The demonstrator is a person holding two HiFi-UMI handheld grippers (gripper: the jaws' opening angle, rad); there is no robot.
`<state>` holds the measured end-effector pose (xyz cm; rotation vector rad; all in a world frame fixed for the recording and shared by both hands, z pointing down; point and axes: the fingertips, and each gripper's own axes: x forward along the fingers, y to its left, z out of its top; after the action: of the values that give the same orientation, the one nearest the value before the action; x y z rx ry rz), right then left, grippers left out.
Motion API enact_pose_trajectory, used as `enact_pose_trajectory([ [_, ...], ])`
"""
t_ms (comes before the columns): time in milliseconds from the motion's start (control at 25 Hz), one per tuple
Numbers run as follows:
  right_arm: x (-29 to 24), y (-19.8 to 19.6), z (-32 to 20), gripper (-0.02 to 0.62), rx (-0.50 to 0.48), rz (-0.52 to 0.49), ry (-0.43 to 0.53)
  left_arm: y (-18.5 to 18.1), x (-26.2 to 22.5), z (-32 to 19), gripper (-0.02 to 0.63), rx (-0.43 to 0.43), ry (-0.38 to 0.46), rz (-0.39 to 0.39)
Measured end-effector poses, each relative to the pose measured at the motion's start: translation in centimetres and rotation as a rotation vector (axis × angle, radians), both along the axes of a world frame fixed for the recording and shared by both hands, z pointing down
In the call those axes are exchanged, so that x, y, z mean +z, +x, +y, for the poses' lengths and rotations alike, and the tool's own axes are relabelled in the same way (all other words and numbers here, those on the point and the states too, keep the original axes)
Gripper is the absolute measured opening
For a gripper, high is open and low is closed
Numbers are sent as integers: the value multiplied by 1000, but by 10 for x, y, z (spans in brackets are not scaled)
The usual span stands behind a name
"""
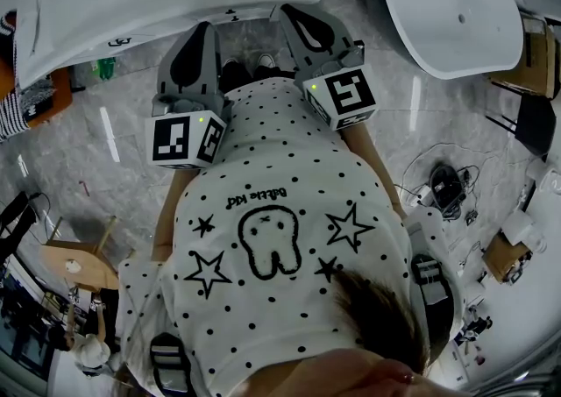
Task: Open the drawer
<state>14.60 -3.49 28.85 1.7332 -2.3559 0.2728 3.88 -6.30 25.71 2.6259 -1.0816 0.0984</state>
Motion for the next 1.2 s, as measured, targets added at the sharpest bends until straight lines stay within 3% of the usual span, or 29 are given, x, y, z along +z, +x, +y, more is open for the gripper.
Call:
enact_pose_trajectory([
  [840, -3, -7, 3, 14, -28, 15, 24, -6, 0, 2, 5, -21, 1, 9],
  [1200, -9, -35, 4, 14, -137, 87, 57, -9, -1, 0, 5, -29, 6, 1],
])
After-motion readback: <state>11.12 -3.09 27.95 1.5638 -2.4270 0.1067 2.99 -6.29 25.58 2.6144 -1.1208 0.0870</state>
